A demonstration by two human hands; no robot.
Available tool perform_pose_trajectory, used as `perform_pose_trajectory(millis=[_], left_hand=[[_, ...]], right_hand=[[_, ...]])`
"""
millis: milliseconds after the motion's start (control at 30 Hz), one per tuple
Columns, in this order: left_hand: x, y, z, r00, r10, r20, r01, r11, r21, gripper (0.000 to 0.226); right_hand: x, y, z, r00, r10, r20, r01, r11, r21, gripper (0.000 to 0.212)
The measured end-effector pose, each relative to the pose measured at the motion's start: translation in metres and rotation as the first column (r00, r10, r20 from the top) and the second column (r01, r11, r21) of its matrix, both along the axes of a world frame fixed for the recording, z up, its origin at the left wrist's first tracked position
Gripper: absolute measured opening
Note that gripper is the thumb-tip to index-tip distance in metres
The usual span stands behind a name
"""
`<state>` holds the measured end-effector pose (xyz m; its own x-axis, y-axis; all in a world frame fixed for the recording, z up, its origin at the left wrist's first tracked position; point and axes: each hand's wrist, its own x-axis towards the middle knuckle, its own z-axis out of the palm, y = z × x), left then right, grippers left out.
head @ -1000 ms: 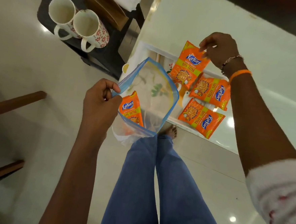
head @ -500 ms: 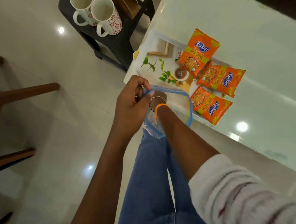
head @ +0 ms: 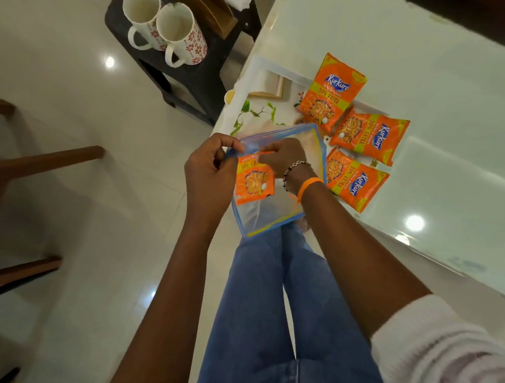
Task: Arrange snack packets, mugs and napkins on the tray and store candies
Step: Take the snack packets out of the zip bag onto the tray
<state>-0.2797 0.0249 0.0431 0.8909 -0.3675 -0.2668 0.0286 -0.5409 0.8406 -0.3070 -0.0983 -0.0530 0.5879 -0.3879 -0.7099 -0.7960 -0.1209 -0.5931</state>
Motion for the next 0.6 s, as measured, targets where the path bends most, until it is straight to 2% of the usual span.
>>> perform_pose_trajectory(millis=[67, 100, 233, 367, 467, 533, 600], left_hand=[[0.0, -0.005, -0.005, 0.998, 0.002, 0.069, -0.004, 0.999, 0.035, 0.023], [0.0, -0.007, -0.006, 0.994, 0.014, 0.106, -0.019, 0.999, 0.046, 0.025], [0.001, -0.016, -0.008, 0.974, 0.082, 0.211, -0.096, 0.994, 0.058, 0.018], [0.005, -0.02, -0.009, 0.965, 0.094, 0.245, -0.119, 0.989, 0.088, 0.02], [0.011, -0.015, -0.008, 0.958, 0.123, 0.261, -0.152, 0.984, 0.094, 0.026], [0.015, -0.009, -0.006, 0.955, 0.14, 0.261, -0.168, 0.982, 0.09, 0.029], [0.018, -0.001, -0.003, 0.951, 0.169, 0.261, -0.198, 0.976, 0.089, 0.03]], right_hand=[[-0.011, -0.014, 0.016, 0.988, -0.108, 0.114, 0.112, 0.993, -0.024, 0.036], [-0.017, -0.022, 0.024, 0.983, -0.107, 0.147, 0.11, 0.994, -0.009, 0.039], [-0.044, -0.058, 0.069, 0.953, -0.105, 0.285, 0.015, 0.954, 0.3, 0.046], [-0.08, -0.089, 0.093, 0.874, -0.308, 0.376, 0.041, 0.817, 0.576, 0.045], [-0.1, -0.099, 0.087, 0.762, -0.561, 0.324, 0.188, 0.669, 0.719, 0.04], [-0.11, -0.101, 0.07, 0.692, -0.681, 0.24, 0.304, 0.576, 0.759, 0.042], [-0.115, -0.099, 0.05, 0.651, -0.743, 0.158, 0.416, 0.522, 0.744, 0.042]])
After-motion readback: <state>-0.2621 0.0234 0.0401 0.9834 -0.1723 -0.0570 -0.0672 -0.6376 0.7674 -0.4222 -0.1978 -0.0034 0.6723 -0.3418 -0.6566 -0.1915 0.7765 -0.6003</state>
